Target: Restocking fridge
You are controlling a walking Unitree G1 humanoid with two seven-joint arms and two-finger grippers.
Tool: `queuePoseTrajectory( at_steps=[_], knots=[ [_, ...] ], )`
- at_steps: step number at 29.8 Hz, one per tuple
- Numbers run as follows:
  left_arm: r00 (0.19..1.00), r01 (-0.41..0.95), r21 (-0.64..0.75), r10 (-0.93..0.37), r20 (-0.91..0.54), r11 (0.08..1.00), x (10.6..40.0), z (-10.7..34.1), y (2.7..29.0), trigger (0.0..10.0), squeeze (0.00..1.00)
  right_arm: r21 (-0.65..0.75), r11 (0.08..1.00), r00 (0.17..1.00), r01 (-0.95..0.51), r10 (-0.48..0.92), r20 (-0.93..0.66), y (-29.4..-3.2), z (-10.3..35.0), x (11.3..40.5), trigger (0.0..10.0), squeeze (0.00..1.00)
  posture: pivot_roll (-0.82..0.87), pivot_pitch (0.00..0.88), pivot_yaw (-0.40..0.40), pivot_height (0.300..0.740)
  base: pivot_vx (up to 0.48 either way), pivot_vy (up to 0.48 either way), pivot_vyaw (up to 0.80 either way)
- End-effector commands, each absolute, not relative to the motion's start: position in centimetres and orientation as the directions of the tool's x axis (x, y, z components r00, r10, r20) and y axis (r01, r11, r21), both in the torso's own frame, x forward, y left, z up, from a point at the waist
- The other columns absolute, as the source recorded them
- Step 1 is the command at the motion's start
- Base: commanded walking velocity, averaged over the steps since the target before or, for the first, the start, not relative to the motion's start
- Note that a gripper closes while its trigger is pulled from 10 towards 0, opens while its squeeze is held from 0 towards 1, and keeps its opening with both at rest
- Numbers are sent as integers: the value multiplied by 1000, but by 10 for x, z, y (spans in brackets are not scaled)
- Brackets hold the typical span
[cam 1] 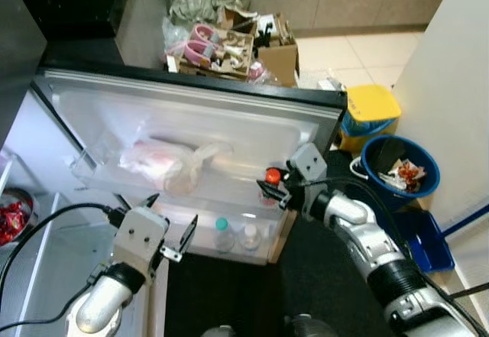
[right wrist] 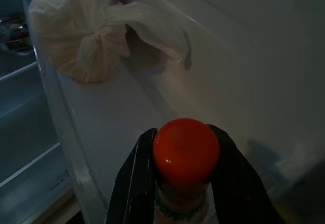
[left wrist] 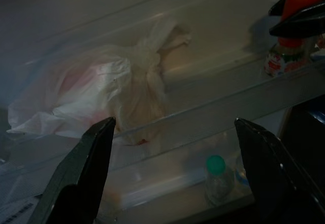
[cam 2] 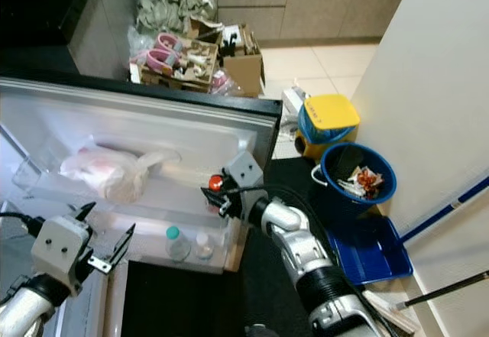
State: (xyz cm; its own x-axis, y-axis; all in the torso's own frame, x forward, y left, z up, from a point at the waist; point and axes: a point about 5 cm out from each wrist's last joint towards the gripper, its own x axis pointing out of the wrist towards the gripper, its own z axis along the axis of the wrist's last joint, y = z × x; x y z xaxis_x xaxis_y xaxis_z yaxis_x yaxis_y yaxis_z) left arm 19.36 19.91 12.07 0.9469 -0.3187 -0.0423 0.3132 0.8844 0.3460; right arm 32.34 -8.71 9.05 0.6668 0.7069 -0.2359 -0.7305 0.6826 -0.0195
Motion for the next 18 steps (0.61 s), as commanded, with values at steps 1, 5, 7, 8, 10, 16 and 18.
queuePoseTrajectory(
  at_steps=[1, 5, 7, 8, 10, 16, 18],
  knots=[
    [940, 338, 347, -336, -68, 875, 192, 119, 195, 10000, 0, -6, 694, 670, -720, 693, -267, -93, 82, 322, 10000, 0, 7, 138, -49, 740, 0, 0, 0],
    [939, 341, 345, -338, -71, 875, 192, 119, 194, 10000, 0, -4, 696, 673, -718, 692, -262, -95, 81, 323, 10000, 514, 5, 138, -51, 740, 0, 0, 0],
    [938, 341, 345, -338, -73, 874, 192, 118, 194, 10000, 0, 10, 695, 672, -719, 698, -248, -95, 83, 323, 10000, 1000, 5, 138, -51, 740, 0, 0, 0],
    [938, 342, 345, -337, -75, 874, 193, 118, 193, 10000, 0, 17, 694, 671, -720, 702, -236, -96, 83, 323, 10000, 1000, 5, 138, -51, 740, 0, 0, 0],
    [938, 343, 344, -336, -82, 874, 193, 118, 193, 10000, 0, 9, 714, 699, -700, 689, -191, -97, 90, 326, 10000, 1000, 2, 138, -50, 740, 0, 0, 0],
    [937, 348, 342, -337, -93, 873, 192, 116, 192, 10000, 0, -12, 751, 750, -660, 657, -77, -101, 111, 330, 10000, 0, 0, 139, -49, 740, 0, 0, 0],
    [937, 348, 343, -337, -95, 873, 191, 116, 192, 10000, 0, -25, 759, 759, -650, 648, -51, -102, 117, 330, 10000, 0, -1, 140, -49, 740, 0, 0, 0]
  ],
)
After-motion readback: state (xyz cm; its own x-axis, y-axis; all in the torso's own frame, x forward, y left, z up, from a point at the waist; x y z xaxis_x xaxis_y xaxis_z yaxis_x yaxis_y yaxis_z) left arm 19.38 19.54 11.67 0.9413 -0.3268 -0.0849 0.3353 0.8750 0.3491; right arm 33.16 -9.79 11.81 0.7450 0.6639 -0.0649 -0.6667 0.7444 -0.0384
